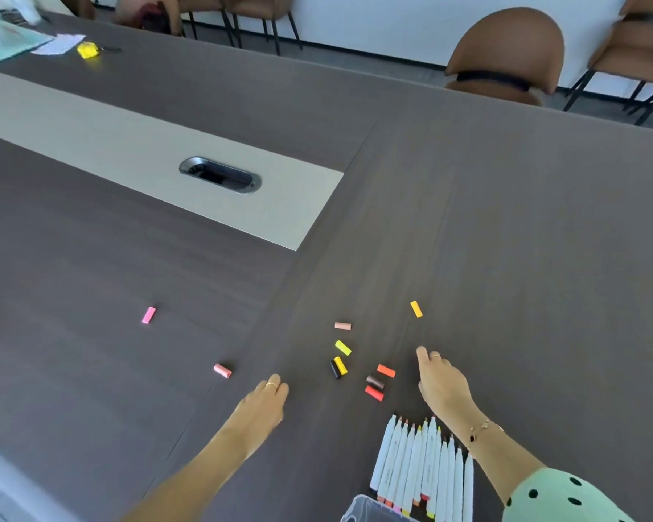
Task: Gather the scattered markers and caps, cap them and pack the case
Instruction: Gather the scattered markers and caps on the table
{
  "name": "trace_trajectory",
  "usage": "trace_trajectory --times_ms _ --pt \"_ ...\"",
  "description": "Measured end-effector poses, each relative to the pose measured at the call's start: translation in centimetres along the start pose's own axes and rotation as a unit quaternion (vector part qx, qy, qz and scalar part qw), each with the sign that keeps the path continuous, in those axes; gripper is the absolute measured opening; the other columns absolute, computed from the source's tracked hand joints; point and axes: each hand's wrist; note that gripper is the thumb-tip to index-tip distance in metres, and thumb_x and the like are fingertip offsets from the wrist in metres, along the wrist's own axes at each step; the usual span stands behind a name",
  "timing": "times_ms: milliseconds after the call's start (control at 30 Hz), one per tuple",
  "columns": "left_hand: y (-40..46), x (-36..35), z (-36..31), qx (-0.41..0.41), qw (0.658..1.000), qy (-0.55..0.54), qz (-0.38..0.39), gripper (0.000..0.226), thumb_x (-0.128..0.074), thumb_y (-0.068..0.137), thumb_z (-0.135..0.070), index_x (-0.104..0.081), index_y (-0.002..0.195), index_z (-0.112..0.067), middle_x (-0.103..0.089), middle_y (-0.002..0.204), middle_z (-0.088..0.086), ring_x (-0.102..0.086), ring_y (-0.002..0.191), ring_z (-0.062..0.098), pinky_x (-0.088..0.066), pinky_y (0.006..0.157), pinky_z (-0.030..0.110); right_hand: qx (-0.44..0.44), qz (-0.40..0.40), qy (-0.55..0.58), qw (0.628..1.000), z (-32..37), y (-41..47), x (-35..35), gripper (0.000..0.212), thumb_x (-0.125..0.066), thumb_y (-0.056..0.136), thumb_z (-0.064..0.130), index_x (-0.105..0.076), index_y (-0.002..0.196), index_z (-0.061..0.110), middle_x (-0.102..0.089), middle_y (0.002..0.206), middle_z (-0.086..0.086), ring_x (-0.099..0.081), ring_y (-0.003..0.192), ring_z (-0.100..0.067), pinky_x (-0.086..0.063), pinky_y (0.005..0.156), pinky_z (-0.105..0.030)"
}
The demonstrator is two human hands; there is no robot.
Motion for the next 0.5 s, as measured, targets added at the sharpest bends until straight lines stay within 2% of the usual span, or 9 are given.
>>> trace_trajectory --times_ms 33,100,133,167,233,300,367,433,500 --pt "-0.3 -0.1 1.0 0.031 0.999 0.007 0.0 0.022 -0.04 0.096 -0.002 -0.052 0.106 -0.017 -0.04 0.107 0.003 -0.049 0.101 0.019 -0.044 0.079 0.027 0.008 0.002 -0.007 1.0 0.2 -0.1 0.0 0.051 -0.052 0.096 0.016 -0.028 0.141 0.012 -0.051 0.13 -0.007 -0.058 0.111 -0.018 -0.051 0.086 -0.025" --pt "-1.0 -0.3 3.1 0.118 0.99 -0.068 -0.034 0.035 -0.029 0.099 -0.012 -0.059 0.094 -0.029 -0.037 0.098 -0.008 -0.04 0.083 0.002 -0.034 0.066 0.013 0.019 0.009 -0.013 1.0 0.8 0.0 0.2 0.043 -0.048 0.097 0.014 -0.033 0.137 0.011 -0.052 0.127 -0.007 -0.058 0.111 -0.019 -0.05 0.086 -0.025" --pt "-1.1 -0.4 3.9 0.153 0.973 -0.137 -0.105 0.039 -0.024 0.1 -0.016 -0.061 0.098 -0.03 -0.04 0.101 -0.009 -0.035 0.079 -0.001 -0.029 0.064 0.008 0.024 0.014 -0.01 1.0 1.1 0.0 0.3 0.039 -0.046 0.097 0.014 -0.036 0.135 0.01 -0.052 0.127 -0.007 -0.058 0.112 -0.019 -0.049 0.087 -0.025" --pt "-1.1 -0.5 4.5 0.191 0.958 -0.197 -0.08 0.035 -0.026 0.1 -0.017 -0.06 0.107 -0.022 -0.046 0.108 -0.004 -0.037 0.081 0.002 -0.03 0.067 0.007 0.033 0.018 -0.004 0.999 1.5 0.0 0.5 0.035 -0.044 0.098 0.015 -0.038 0.133 0.009 -0.052 0.127 -0.008 -0.058 0.112 -0.019 -0.048 0.088 -0.025" --pt "-0.8 -1.0 5.3 0.191 0.967 -0.154 -0.073 0.025 -0.036 0.098 -0.014 -0.052 0.114 -0.004 -0.054 0.111 0.012 -0.053 0.09 0.021 -0.045 0.081 0.024 0.058 0.016 0.016 0.998 2.3 0.0 0.6 0.03 -0.04 0.099 0.018 -0.043 0.128 0.009 -0.053 0.125 -0.007 -0.058 0.11 -0.019 -0.048 0.088 -0.024" --pt "-0.9 0.5 5.9 0.281 0.933 -0.187 -0.128 0.014 -0.039 0.096 -0.018 -0.046 0.094 -0.006 -0.059 0.09 0.011 -0.059 0.077 0.032 -0.05 0.07 0.037 0.082 0.003 0.033 0.996 3.0 -0.1 0.8 0.031 -0.041 0.099 0.024 -0.042 0.127 0.011 -0.054 0.121 -0.004 -0.061 0.104 -0.016 -0.05 0.083 -0.022" --pt "-0.6 0.7 6.9 0.344 0.887 -0.254 -0.173 0.022 -0.042 0.096 -0.027 -0.036 0.085 -0.009 -0.057 0.074 0.004 -0.056 0.063 0.029 -0.045 0.059 0.035 0.108 -0.004 0.035 0.994 3.5 -0.1 0.9 0.037 -0.044 0.098 0.031 -0.04 0.13 0.013 -0.053 0.121 -0.003 -0.063 0.1 -0.014 -0.049 0.077 -0.017" --pt "-0.1 1.1 7.4 0.367 0.874 -0.278 -0.158 0.031 -0.045 0.096 -0.035 -0.033 0.087 -0.009 -0.058 0.073 -0.003 -0.054 0.06 0.024 -0.042 0.058 0.032 0.128 0.002 0.014 0.992 4.0 0.1 0.9 0.041 -0.046 0.098 0.033 -0.039 0.133 0.015 -0.052 0.125 -0.003 -0.065 0.102 -0.014 -0.049 0.079 -0.016" --pt "0.7 1.7 7.3 0.361 0.886 -0.263 -0.125 0.034 -0.046 0.096 -0.039 -0.034 0.099 -0.007 -0.062 0.078 -0.002 -0.057 0.064 0.023 -0.046 0.058 0.032 0.132 0.006 -0.017 0.991 4.4 0.6 1.0 0.04 -0.047 0.098 0.028 -0.038 0.134 0.014 -0.05 0.129 -0.005 -0.065 0.104 -0.015 -0.05 0.082 -0.018"
Point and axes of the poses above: each hand's wrist, its own y-axis towards the middle knuckle, its own x-axis out of the back of the hand, z = x × y
